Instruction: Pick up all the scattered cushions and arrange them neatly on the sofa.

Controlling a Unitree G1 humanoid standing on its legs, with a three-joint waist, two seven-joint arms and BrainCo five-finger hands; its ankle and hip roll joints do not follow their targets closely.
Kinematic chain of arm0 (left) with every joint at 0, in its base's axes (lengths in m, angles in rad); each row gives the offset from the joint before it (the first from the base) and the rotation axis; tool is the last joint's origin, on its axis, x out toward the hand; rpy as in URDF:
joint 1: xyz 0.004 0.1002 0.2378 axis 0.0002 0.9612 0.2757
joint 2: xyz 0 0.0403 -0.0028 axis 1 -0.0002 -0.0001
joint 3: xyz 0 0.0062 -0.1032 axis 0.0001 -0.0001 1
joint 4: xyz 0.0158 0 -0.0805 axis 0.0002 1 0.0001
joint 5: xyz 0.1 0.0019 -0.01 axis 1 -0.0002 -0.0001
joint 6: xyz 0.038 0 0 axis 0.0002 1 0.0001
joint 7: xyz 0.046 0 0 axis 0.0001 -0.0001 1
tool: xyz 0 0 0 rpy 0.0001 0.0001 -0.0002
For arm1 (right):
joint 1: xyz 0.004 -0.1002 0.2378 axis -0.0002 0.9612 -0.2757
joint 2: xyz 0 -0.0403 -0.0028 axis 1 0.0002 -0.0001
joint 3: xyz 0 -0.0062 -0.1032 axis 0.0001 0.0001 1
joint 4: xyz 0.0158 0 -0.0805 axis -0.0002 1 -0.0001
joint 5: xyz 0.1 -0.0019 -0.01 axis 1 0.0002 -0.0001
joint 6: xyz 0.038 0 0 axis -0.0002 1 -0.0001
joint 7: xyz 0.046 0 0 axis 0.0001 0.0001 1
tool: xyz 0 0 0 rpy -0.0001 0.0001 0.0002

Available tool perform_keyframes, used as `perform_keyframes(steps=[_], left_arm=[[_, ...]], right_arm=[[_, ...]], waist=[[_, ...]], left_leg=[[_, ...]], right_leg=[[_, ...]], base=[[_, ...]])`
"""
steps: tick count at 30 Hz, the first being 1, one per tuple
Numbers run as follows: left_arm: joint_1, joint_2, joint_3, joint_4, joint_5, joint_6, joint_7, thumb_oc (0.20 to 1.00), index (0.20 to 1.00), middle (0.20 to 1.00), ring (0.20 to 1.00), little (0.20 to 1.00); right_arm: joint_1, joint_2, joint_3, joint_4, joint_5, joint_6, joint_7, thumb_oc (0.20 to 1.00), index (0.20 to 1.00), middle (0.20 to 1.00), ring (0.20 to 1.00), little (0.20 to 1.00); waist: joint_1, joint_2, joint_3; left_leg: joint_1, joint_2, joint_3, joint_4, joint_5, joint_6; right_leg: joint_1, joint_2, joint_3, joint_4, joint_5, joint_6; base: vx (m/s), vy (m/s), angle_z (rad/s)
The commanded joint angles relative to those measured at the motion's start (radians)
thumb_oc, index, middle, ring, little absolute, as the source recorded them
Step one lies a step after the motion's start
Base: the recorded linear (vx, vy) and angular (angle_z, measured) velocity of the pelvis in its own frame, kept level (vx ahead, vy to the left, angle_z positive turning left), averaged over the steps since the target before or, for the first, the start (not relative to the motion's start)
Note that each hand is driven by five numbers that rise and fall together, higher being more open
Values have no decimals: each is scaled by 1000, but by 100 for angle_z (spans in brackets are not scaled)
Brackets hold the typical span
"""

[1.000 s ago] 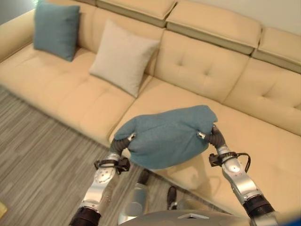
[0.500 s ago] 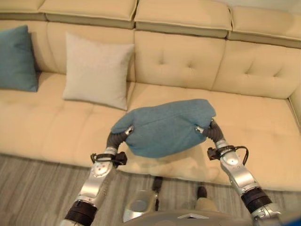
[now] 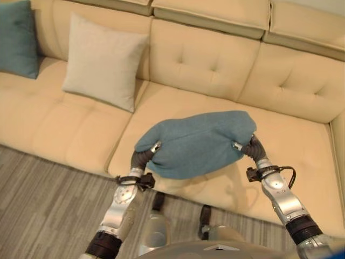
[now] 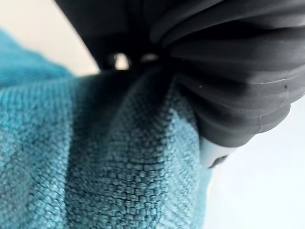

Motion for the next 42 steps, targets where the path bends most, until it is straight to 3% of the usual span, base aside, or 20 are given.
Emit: perform_keyframes(steps=[1, 6, 12, 16, 17, 18, 19, 27, 34, 42], left_arm=[[-53, 42, 31, -83, 12, -85, -23, 200, 200, 200, 200, 200], [-93, 63, 19, -97, 31, -84, -14, 200, 200, 200, 200, 200], [-289, 60, -5, -71, 51, -97, 90, 200, 200, 200, 200, 200], [-289, 60, -5, -71, 51, -97, 90, 200, 200, 200, 200, 200], [-360, 69, -4, -59, 40, -108, 129, 200, 200, 200, 200, 200], [-722, 131, -48, 106, -32, -155, 246, 200, 200, 200, 200, 200], [-816, 158, -71, 164, -53, -163, 264, 200, 200, 200, 200, 200], [-1217, 253, -195, 352, -80, -193, 333, 200, 200, 200, 200, 200], [-1301, 224, -236, 439, -96, -195, 334, 200, 200, 200, 200, 200], [-1319, 219, -218, 426, -111, -203, 362, 200, 200, 200, 200, 200]], right_arm=[[-16, 1, -80, -92, 55, -69, -24, 200, 200, 200, 200, 200], [-40, 18, -79, -95, 62, -73, -30, 200, 200, 200, 200, 200], [-229, 22, -20, -101, 60, -69, -87, 200, 200, 200, 200, 200], [-229, 22, -20, -101, 60, -69, -87, 200, 200, 200, 200, 200], [-304, 16, -2, -94, 63, -63, -114, 200, 200, 200, 200, 200], [-637, -20, 84, -1, 95, -44, -200, 200, 200, 200, 200, 200], [-733, -25, 110, 39, 105, -40, -223, 200, 200, 200, 200, 200], [-1063, -76, 185, 198, 96, -47, -340, 200, 200, 200, 200, 200], [-1177, -96, 233, 299, 107, -46, -358, 200, 200, 200, 200, 200], [-1215, -112, 242, 294, 61, -25, -393, 200, 200, 200, 200, 200]], waist=[[8, -42, -50], [7, -52, -60], [3, -49, -43], [3, -49, -43], [-2, -45, -33], [-18, -23, 28], [-19, -22, 33], [-18, -12, 65], [-18, -3, 84], [-20, 8, 108]], left_leg=[[1, -82, -8, 29, -47, 21], [16, -86, 20, 25, -68, 36], [8, -71, 51, -4, -61, 40], [8, -71, 51, -4, -61, 40], [-4, -68, 53, -9, -55, 40], [-93, -69, 62, 4, -27, 36], [-124, -72, 59, 11, -22, 37], [-234, -77, 18, -10, 26, 33], [-253, -83, 14, -40, 49, 21], [-259, -91, 21, -60, 61, 19]], right_leg=[[-6, -92, -23, 89, -45, 89], [9, -111, -8, 62, -37, 95], [-29, -111, 17, 31, -16, 95], [-29, -111, 17, 31, -16, 95], [-52, -110, 24, 32, -8, 94], [-166, -112, 47, 69, 14, 92], [-200, -108, 57, 75, 25, 93], [-316, -108, 79, 66, 67, 100], [-333, -113, 71, 52, 74, 104], [-343, -122, 68, 42, 87, 108]], base=[[122, 121, -55], [71, 81, -8], [-5, 36, -20], [-13, 2, -10], [-230, 60, -3], [-262, 77, -7], [-240, 81, -11], [-24, 31, -19], [2, 14, -2], [0, 15, 3]])
